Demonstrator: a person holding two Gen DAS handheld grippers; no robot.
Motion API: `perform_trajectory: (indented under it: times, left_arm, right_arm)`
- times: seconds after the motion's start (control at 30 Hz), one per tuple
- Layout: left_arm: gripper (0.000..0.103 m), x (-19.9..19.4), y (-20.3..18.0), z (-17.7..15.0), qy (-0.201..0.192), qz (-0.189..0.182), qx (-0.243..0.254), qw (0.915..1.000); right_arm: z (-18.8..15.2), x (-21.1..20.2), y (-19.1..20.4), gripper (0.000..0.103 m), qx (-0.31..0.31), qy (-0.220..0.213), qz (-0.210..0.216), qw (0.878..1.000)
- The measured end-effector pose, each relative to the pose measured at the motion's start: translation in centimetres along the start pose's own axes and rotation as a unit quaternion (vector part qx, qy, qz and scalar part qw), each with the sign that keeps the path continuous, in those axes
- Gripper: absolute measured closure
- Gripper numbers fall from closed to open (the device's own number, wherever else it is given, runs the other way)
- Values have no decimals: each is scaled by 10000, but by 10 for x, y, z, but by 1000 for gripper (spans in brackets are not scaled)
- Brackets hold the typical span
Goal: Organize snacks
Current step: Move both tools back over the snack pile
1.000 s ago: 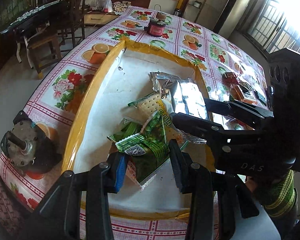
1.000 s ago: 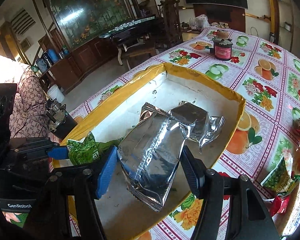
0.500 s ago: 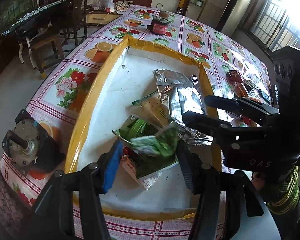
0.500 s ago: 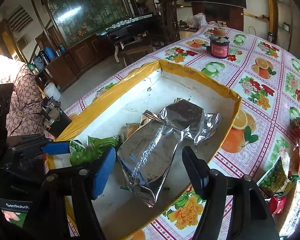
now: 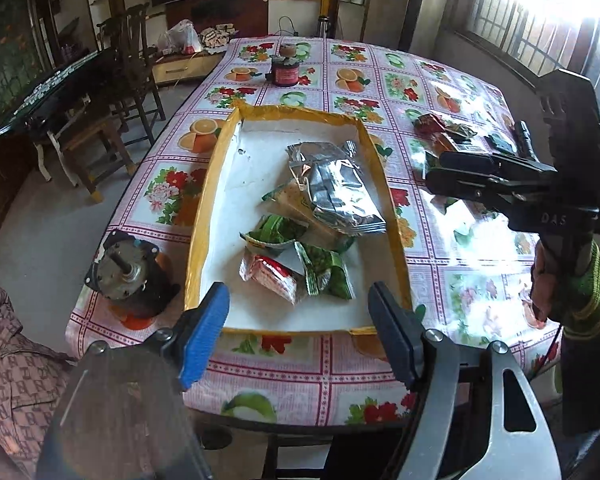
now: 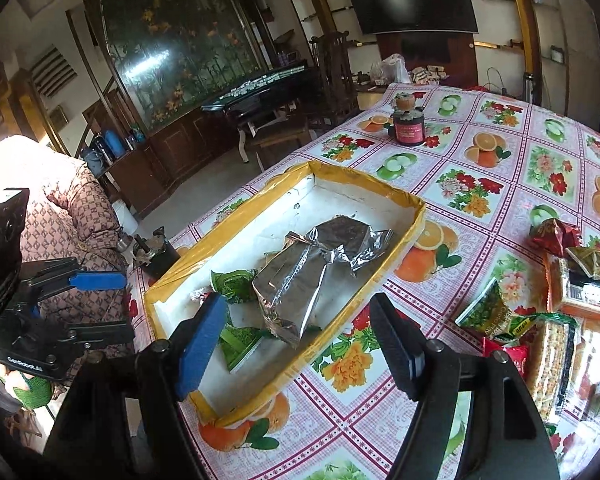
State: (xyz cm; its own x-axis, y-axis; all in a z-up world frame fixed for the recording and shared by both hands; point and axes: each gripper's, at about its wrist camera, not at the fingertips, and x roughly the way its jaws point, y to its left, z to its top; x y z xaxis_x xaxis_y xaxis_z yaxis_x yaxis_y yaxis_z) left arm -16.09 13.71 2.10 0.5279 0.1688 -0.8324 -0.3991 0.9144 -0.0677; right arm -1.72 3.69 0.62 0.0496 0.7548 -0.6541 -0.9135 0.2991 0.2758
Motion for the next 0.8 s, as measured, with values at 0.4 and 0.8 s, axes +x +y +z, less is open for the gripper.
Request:
perform_trajectory:
  times: [0.4,0.8]
  left_arm:
    - [21,17,-18,13,-294,-544,-1088,9921]
    - [21,57,-83,39,40,-831,-505,9953]
  right_arm:
    - [-33,-37,-48,29,686,-179,-375,9968]
    - [-79,-71,-111,29,1469,-133,-1090,9830]
